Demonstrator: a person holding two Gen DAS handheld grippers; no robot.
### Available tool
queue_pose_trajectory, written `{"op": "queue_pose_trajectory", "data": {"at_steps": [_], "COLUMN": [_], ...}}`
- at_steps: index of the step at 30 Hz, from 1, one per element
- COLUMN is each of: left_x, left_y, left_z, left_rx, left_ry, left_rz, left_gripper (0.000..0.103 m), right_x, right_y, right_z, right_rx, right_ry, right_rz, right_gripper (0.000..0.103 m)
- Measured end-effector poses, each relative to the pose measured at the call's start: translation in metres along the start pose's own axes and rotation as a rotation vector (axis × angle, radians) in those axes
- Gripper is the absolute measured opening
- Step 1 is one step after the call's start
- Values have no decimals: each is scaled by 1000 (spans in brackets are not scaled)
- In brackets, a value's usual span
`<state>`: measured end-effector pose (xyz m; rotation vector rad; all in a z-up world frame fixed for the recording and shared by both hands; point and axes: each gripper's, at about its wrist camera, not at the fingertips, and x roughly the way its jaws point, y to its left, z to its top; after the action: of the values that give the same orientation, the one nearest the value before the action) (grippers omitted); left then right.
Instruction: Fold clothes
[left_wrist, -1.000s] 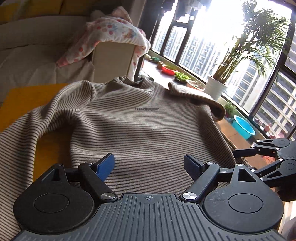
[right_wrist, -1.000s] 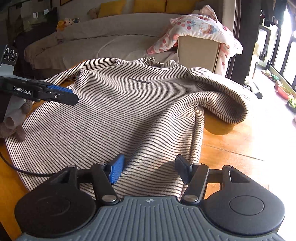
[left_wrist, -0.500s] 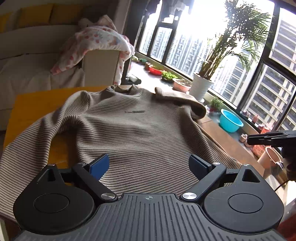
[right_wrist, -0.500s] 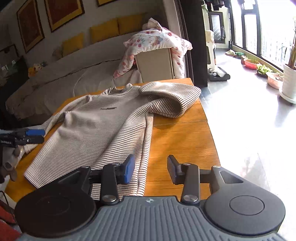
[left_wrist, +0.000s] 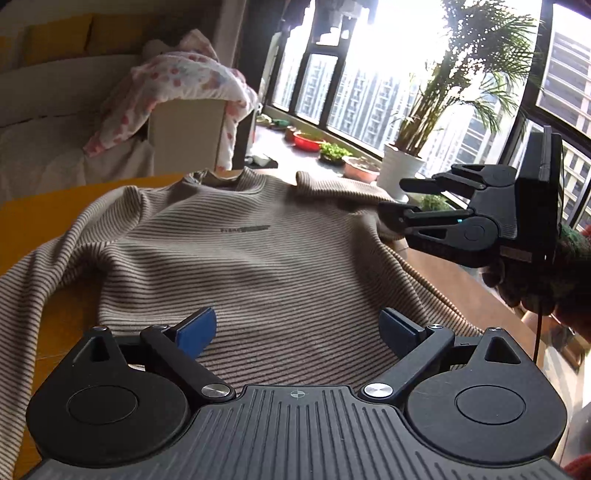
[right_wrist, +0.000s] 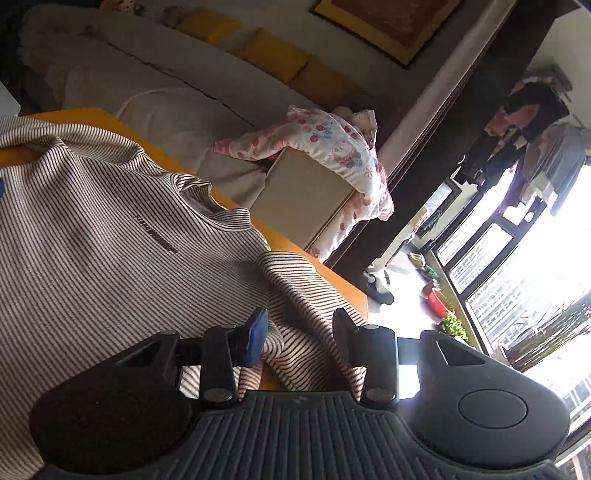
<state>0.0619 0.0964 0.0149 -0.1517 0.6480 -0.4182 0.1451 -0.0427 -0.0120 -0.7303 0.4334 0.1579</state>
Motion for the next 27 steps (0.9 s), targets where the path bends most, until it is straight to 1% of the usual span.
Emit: {"op": "queue_pose_trajectory", "data": {"at_steps": [4,6,7,8,9,10,13,16,17,19,23,25,27], "left_x": [10,15,17,19,22,24,26,27,28,28,28,27,24], "left_y": [9,13,16,18,20,22,29,29,29,29,35,38,41], "left_z": [-4,-6,-6,-7,-8,-9,-10,-9,-9,-9,-6,-4,-3], "left_rx": [-46,-68,-80,-91,-103,-114,-150,-158,-159,-162,-196,-222,-248], "left_ry": [10,15,17,20,22,25,18,8,4,-3,3,11,21], "left_rz": [-5,-7,-9,-10,-11,-12,-22,-20,-18,-14,-12,-14,-26], "left_gripper": [98,99,99,99,99,99,99,100,100,101,102,102,102], "right_x": [61,86,96,101,102,99,72,45,36,14,-21,-34,-38], "right_y": [21,28,26,18,1,-18,-84,-151,-168,-180,-165,-150,-133], "right_z": [10,7,6,5,5,4,-9,-21,-25,-31,-9,14,38], "right_rx": [-196,-256,-249,-214,-136,-63,129,322,372,419,415,389,345], "right_ry": [52,83,93,99,101,100,87,72,67,30,-115,-195,-254], "right_rz": [-58,-70,-66,-67,-77,-98,-213,-327,-348,-332,-248,-187,-134], "right_gripper": [38,38,22,12,8,8,7,7,7,7,7,7,7]}}
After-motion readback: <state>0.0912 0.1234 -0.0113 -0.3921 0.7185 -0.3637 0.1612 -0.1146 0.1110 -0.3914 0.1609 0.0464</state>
